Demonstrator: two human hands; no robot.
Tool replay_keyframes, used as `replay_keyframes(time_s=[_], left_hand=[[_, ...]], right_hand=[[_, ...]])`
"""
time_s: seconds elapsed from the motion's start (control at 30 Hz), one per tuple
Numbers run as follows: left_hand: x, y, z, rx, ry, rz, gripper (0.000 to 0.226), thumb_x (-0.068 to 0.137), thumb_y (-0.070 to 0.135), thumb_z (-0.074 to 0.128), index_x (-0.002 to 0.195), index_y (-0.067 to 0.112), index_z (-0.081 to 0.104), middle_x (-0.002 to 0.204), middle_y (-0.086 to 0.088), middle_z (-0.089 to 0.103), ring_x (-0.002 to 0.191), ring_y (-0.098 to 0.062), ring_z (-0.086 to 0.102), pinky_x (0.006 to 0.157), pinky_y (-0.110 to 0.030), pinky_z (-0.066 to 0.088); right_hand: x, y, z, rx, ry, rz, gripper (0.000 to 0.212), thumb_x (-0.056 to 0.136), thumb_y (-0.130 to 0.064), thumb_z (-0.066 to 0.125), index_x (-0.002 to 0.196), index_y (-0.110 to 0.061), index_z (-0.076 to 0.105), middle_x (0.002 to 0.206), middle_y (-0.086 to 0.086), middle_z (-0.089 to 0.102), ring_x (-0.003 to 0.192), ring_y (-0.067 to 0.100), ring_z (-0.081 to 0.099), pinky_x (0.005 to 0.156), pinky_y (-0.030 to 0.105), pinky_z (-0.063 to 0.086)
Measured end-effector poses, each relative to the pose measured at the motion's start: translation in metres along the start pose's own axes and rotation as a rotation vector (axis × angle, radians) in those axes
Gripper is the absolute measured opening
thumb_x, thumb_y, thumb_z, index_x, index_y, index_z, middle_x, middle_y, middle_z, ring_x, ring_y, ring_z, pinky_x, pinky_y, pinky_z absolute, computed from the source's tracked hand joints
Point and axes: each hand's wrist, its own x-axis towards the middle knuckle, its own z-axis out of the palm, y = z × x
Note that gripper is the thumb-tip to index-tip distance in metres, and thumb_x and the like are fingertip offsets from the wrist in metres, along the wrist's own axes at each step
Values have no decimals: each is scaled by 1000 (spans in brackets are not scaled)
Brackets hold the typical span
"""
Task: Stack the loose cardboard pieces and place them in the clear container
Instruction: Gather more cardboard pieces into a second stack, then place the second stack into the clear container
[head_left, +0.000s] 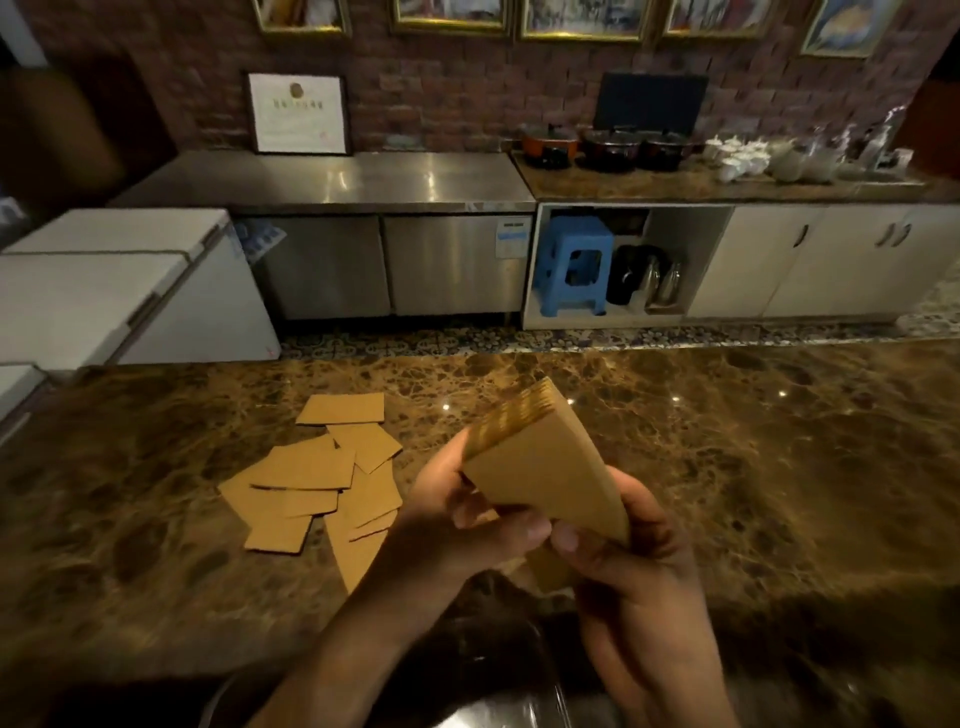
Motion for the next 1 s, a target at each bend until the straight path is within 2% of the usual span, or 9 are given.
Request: replay_keyframes(time_s=[0.1, 0.17, 0.3, 0.53, 0.6, 0.73, 0.87, 0.93, 1.0], left_hand=[[-20, 2, 5, 6, 201, 89, 47, 67, 37, 87, 111, 34, 72, 103, -1, 76, 101, -21, 71, 75, -31, 58], [-35, 6, 7, 48, 308, 131, 44, 64, 32, 83, 107, 39, 73, 103, 2, 77, 100, -19, 71, 75, -34, 59], [-61, 19, 1, 153, 447, 136, 37, 60, 36, 74, 93, 50, 73, 91, 14, 77, 88, -9, 72, 75, -27, 57], [-103, 22, -21, 114, 397, -30, 33, 63, 32, 71, 96, 40, 74, 96, 9, 77, 91, -11, 73, 68, -23, 57], [-113, 13, -29, 99, 379, -91, 36, 64, 35, 72, 100, 32, 74, 100, 0, 77, 95, -20, 73, 74, -34, 60], [-135, 2, -51, 106, 344, -174, 55, 64, 37, 79, 117, 36, 67, 121, 0, 72, 117, -20, 65, 92, -36, 55], [-174, -3, -91, 380, 394, -50, 70, 80, 37, 71, 144, 29, 45, 144, 5, 54, 138, -17, 46, 110, -40, 41], [-190, -8, -109, 340, 428, -89, 71, 79, 35, 69, 145, 29, 43, 145, 11, 52, 138, -13, 45, 110, -44, 42], [-201, -13, -116, 227, 435, -174, 72, 74, 39, 67, 141, 41, 42, 143, 24, 51, 135, 0, 45, 109, -30, 41]], right_hand=[[-12, 10, 13, 83, -39, 99, 86, 21, -25, 101, 102, -8, 76, 101, 26, 73, 91, 37, 71, 79, 47, 54], [-20, 21, 19, 115, -65, 177, 88, 25, -12, 96, 109, -5, 74, 101, 23, 75, 89, 34, 75, 70, 40, 60], [-36, 36, 29, 95, -160, 287, 63, 46, -5, 83, 108, -11, 74, 106, 21, 76, 94, 34, 75, 67, 37, 61], [-44, 27, 31, -337, -371, 272, 48, 63, -27, 85, 108, -37, 71, 115, 4, 75, 103, 27, 74, 76, 38, 61], [-50, 33, 34, -417, -342, 253, 49, 68, -24, 85, 113, -36, 69, 117, 4, 75, 104, 25, 73, 81, 42, 61], [-60, 42, 29, -511, -285, 315, 53, 71, -18, 81, 120, -27, 64, 112, 2, 77, 101, 23, 75, 75, 36, 62], [-77, 54, 23, -748, -203, 394, 52, 75, -23, 83, 115, -45, 57, 101, -8, 77, 90, 15, 75, 61, 28, 61], [-85, 70, 22, -864, -143, 479, 50, 80, -19, 79, 114, -45, 53, 102, 1, 73, 90, 22, 73, 62, 36, 63], [-93, 85, 24, -941, -82, 547, 55, 84, -16, 77, 126, -37, 48, 106, 6, 67, 94, 28, 68, 74, 48, 62]])
